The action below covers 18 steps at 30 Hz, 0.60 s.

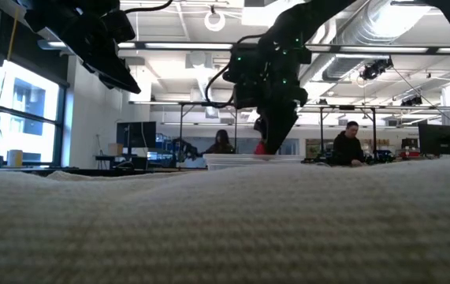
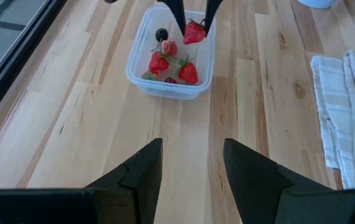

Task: Pick and placing Produce into tupperware
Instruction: Put the strawberry into the transparent bin

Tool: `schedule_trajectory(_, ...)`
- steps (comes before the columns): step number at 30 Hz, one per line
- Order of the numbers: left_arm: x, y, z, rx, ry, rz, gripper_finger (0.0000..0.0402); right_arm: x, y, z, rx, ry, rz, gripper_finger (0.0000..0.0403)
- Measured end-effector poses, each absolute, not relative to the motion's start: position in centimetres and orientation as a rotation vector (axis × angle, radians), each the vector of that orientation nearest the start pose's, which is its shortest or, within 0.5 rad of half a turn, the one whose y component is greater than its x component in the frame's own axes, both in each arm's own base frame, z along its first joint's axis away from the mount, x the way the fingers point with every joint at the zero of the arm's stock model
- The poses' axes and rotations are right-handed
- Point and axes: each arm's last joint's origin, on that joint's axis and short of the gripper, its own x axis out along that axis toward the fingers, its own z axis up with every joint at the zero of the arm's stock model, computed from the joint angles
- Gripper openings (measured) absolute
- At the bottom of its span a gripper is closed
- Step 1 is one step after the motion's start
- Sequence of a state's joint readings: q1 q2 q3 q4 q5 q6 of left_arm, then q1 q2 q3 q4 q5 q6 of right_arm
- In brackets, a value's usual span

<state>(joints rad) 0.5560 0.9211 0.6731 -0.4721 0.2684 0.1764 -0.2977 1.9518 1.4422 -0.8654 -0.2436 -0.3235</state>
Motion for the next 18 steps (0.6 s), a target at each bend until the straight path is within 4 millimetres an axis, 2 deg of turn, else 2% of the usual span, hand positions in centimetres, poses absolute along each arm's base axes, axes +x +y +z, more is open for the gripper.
schedule_trajectory(5, 16.1, 9.1, 24.9, -0.121, 0.681, 0.215, 0.0159, 36.6, -10.8, 18.3, 0.084, 1.308, 0.173, 0.0139)
schedule_trajectory(11, 16.1, 9.1, 24.9, -0.121, 0.682, 0.215, 0.0159, 37.0, -11.1, 16.1, 0.083, 1.373, 0.168, 0.0139)
schedule_trajectory(18, 16.1, 9.1, 24.9, -0.121, 0.681, 0.215, 0.0159, 37.2, -11.2, 15.9, 0.059, 1.358, 0.174, 0.0139)
